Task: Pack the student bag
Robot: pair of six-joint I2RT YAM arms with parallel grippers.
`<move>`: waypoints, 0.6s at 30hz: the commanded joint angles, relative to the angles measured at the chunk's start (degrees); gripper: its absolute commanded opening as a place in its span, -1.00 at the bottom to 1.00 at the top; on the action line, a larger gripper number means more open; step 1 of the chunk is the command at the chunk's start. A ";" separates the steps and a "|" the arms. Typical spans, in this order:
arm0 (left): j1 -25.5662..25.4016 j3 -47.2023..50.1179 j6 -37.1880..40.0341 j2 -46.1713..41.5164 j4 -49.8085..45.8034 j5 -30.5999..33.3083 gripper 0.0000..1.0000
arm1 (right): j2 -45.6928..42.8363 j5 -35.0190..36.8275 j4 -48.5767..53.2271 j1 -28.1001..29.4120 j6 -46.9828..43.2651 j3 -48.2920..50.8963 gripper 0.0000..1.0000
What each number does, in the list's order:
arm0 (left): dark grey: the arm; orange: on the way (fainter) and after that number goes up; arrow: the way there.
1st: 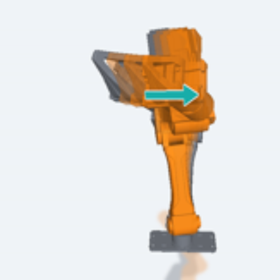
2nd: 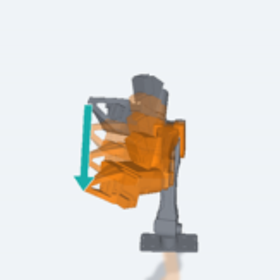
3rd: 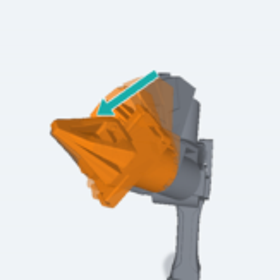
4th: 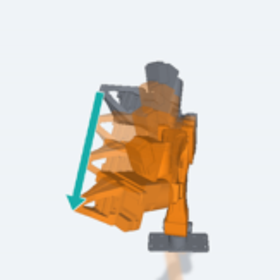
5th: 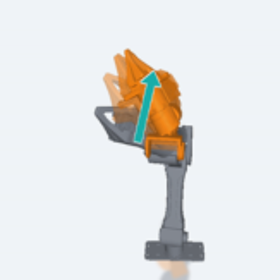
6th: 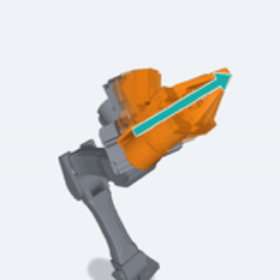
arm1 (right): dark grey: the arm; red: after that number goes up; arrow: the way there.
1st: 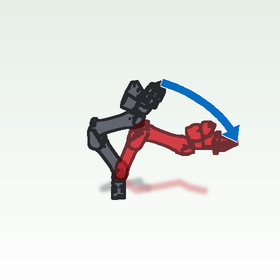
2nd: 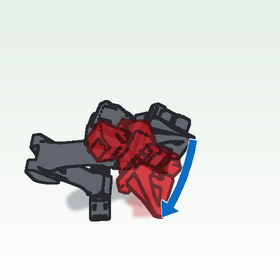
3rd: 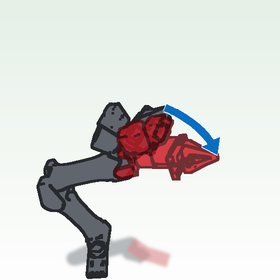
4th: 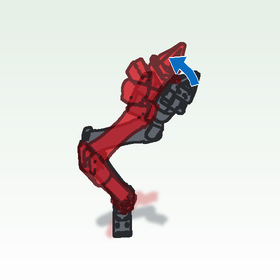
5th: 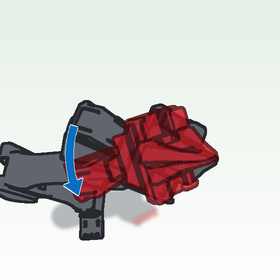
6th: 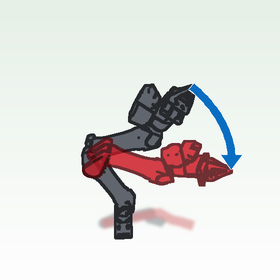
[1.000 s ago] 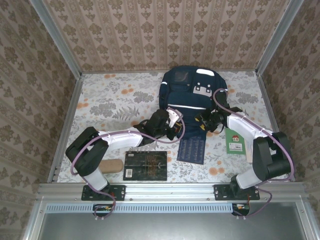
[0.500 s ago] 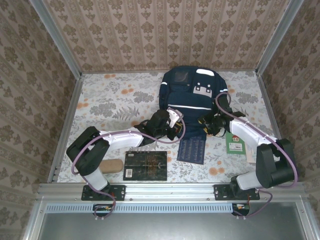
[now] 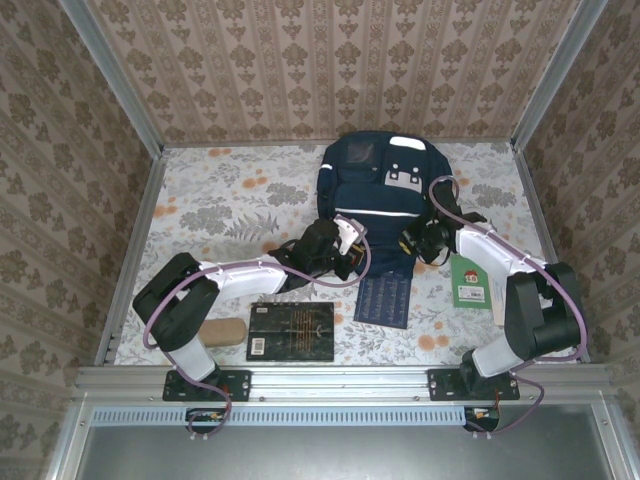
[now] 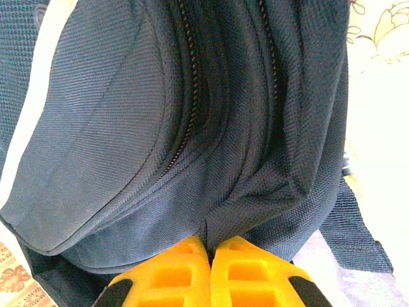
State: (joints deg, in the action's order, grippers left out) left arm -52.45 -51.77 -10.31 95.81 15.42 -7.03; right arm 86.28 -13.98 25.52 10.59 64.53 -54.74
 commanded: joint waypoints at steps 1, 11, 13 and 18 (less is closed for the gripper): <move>0.93 -2.23 1.11 -0.31 -1.62 0.74 -1.00 | -4.18 3.65 4.50 -1.82 -4.00 -3.76 -1.00; 10.34 -3.68 4.91 -1.04 -7.31 -0.26 -1.00 | -10.26 3.77 11.88 -9.44 -12.92 -9.44 -1.00; 12.67 -4.28 5.91 -0.29 -7.62 -1.02 -1.00 | -10.49 3.35 12.66 -10.53 -13.92 -10.36 -1.00; 18.55 -9.51 8.64 4.28 -8.88 -2.88 -1.00 | -11.64 2.58 14.58 -12.49 -16.56 -12.55 -1.00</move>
State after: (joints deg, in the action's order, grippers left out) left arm -37.85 -57.65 -4.54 97.32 8.82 -10.92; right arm 77.25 -13.61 36.71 0.38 51.33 -63.92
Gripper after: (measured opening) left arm 0.045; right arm 0.067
